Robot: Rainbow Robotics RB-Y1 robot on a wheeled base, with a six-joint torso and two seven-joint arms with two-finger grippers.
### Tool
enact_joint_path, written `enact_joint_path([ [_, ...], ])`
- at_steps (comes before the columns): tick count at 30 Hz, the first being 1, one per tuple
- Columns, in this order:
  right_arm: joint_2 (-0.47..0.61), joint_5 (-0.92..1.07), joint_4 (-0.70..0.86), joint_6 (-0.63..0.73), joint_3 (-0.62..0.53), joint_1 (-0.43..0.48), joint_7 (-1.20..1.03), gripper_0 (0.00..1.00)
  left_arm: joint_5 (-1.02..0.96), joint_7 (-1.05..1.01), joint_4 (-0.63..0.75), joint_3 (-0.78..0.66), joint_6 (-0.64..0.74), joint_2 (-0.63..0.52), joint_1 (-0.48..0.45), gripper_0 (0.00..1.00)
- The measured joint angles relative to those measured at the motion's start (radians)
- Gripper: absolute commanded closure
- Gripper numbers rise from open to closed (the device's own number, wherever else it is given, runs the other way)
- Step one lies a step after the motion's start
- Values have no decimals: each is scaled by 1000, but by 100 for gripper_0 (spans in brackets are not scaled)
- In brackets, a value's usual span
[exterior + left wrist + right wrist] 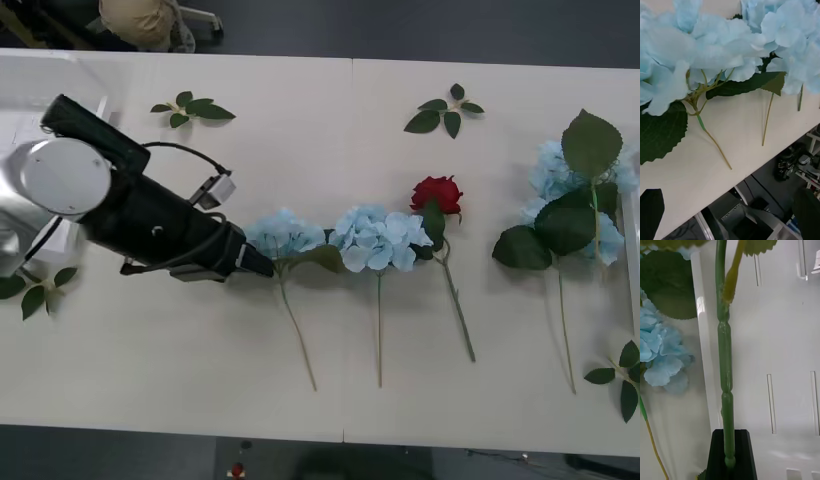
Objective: Put the red flowers into the right box and the blue flowers into the left box
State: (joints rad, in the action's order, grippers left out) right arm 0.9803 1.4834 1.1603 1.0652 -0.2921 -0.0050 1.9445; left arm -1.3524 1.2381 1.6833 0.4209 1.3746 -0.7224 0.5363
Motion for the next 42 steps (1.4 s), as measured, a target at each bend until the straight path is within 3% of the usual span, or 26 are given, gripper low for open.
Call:
enact_joint_path([
  [3, 0, 0, 0, 13, 0, 0, -3, 100, 94, -7, 0, 59, 0, 38, 28, 0],
  [7, 0, 0, -3, 22, 0, 0, -8, 61, 190, -146, 0, 125, -47, 82, 46, 0],
  [11, 0, 0, -4, 22, 0, 0, -8, 42, 294, -185, -8, 150, -75, 113, 46, 0],
  [19, 0, -1, -4, 4, 0, 0, -9, 35, 423, -185, -106, 152, -80, 177, 53, 0],
  [23, 0, 5, -5, 58, 0, -4, -39, 31, 462, -185, -145, 184, -166, 179, 72, 0],
  [29, 0, 20, 13, 162, 0, -52, -280, 30, 555, -186, -197, 255, -216, 179, 109, 0],
  [37, 0, 20, 221, 220, 0, -64, -698, 30, 646, -186, -197, 279, -216, 180, 113, 0],
  [42, 0, 19, 275, 258, 3, -87, -765, 30, 707, -186, -197, 282, -216, 186, 113, 41],
])
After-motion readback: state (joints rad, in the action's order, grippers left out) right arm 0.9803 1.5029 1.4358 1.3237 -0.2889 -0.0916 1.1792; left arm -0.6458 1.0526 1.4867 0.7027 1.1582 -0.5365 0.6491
